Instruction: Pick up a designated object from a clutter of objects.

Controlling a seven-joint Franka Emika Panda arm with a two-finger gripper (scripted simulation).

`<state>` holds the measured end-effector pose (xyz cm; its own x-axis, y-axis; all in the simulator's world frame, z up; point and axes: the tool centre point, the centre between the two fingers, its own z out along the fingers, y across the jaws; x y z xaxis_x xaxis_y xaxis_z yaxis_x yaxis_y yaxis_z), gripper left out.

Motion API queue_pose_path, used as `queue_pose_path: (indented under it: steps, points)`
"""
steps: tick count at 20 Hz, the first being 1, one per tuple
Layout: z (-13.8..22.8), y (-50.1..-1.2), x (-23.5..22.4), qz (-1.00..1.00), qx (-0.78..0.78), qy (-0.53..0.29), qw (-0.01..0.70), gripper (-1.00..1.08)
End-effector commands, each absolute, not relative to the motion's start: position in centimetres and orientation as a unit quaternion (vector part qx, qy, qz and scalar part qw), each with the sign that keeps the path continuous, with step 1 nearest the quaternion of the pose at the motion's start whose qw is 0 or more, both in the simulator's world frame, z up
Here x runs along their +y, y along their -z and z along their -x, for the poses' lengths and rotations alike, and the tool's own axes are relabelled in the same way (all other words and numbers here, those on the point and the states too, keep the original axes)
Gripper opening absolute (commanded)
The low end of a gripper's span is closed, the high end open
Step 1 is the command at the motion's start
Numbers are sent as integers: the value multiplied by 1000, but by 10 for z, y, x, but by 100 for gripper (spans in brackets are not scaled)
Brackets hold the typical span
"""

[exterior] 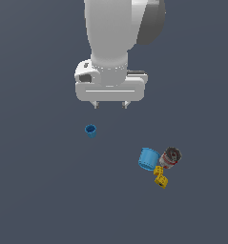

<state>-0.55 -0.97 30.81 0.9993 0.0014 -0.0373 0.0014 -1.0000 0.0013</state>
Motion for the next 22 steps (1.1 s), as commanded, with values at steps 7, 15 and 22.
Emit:
queue_pose_path:
  steps: [7, 15, 22]
  points:
    - [4, -314, -11, -1000, -4, 11, -8, 100]
    - [4, -317, -11, -1000, -6, 8, -11, 100]
    - [-12, -303, 11, -1000, -9, 8, -8, 100]
